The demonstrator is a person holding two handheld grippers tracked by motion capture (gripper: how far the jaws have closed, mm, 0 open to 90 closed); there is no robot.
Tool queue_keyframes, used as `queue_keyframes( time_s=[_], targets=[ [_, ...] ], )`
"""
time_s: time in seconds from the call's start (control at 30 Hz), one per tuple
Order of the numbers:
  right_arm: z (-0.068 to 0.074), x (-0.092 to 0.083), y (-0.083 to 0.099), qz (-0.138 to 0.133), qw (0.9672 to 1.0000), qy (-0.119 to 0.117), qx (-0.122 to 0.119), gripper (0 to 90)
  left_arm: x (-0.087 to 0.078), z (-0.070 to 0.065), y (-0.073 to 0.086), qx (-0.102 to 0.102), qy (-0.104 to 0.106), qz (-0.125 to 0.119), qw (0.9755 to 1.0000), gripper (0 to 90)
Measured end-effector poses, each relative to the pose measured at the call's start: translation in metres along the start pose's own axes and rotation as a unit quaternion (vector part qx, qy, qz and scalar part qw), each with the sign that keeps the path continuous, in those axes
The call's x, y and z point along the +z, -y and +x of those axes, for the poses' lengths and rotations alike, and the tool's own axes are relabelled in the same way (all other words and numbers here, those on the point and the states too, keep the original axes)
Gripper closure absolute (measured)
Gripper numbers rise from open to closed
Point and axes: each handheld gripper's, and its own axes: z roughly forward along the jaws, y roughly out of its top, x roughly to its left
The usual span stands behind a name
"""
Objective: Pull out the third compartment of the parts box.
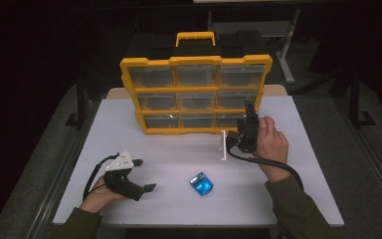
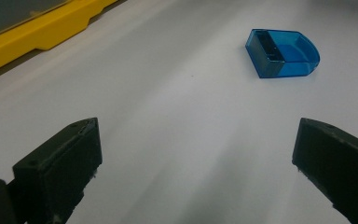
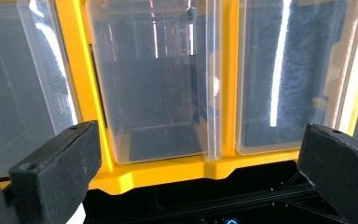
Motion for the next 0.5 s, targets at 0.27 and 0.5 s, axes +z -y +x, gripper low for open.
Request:
queue_keyframes(
  time_s=[0.27,0.5],
  targets=[
    [-0.007,0.0,-0.001,-0.002,0.9999,0.01,-0.003,0.0,0.0,-0.001,-0.001,0.001,-0.003,0.002,1.0,1.2],
    [-0.015,0.001,-0.001,-0.001,0.9997,0.023,0.004,0.0,0.001,0.0,-0.001,-0.007,-0.003,0.0,1.0,1.1]
  ],
)
